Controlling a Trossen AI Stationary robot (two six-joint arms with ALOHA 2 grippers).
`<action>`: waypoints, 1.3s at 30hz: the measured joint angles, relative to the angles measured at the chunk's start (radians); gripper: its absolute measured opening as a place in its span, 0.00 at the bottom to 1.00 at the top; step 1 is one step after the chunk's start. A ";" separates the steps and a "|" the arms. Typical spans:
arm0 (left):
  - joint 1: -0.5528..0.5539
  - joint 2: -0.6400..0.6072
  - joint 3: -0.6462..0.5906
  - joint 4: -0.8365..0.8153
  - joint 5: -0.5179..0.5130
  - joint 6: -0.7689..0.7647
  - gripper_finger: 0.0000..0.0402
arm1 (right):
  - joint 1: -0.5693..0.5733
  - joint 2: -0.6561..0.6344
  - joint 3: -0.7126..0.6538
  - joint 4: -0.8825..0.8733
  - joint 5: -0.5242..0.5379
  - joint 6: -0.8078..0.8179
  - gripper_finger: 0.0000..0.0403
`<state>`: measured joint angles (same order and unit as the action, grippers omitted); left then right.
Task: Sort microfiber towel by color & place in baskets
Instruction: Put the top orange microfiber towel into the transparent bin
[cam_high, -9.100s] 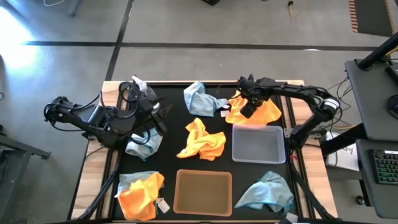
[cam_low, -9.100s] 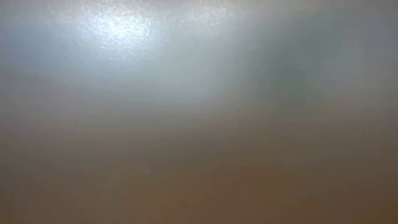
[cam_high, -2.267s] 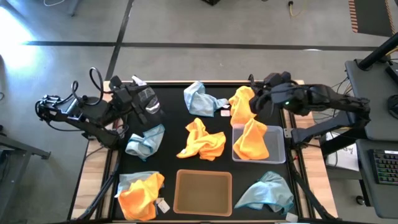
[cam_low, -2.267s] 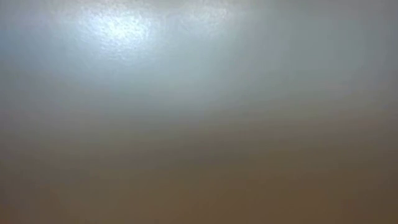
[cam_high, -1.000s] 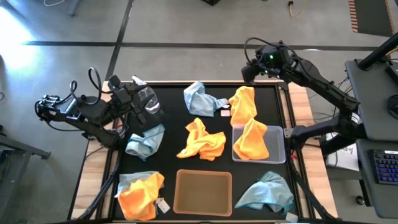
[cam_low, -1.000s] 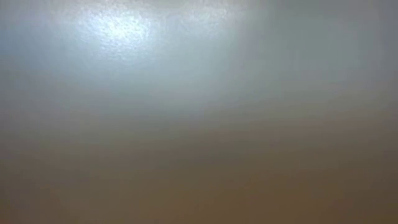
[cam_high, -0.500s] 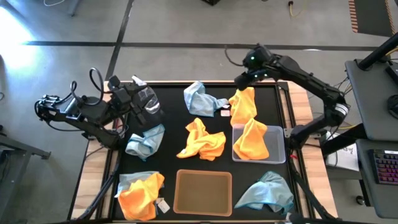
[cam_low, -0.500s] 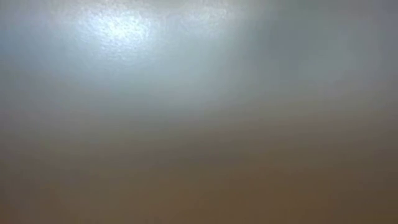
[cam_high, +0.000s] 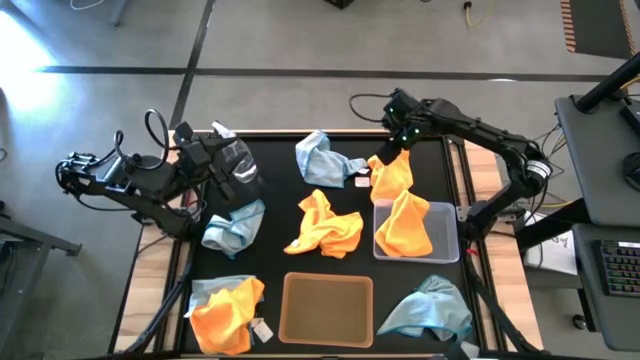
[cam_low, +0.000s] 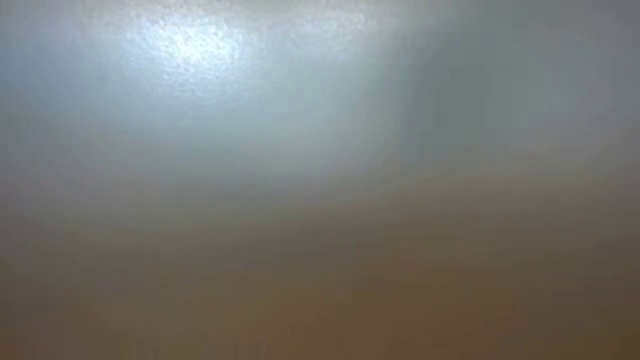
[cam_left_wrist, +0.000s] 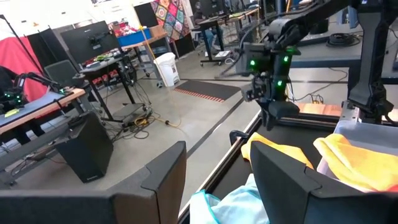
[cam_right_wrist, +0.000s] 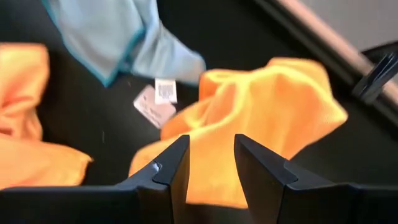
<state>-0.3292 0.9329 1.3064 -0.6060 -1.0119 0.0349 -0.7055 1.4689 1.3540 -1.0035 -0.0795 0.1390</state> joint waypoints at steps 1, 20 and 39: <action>0.000 0.000 0.000 0.000 0.000 0.000 0.41 | 0.000 0.004 -0.010 -0.004 0.000 0.000 0.30; 0.000 0.001 0.000 -0.001 0.001 -0.002 0.41 | 0.000 0.194 -0.135 0.024 -0.008 -0.052 0.30; 0.000 0.001 0.000 -0.012 0.002 -0.018 0.41 | 0.000 0.384 -0.130 0.079 -0.011 -0.074 0.30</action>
<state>-0.3294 0.9340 1.3064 -0.6178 -1.0103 0.0166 -0.7052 1.8530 1.2240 -0.9247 -0.0910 0.0651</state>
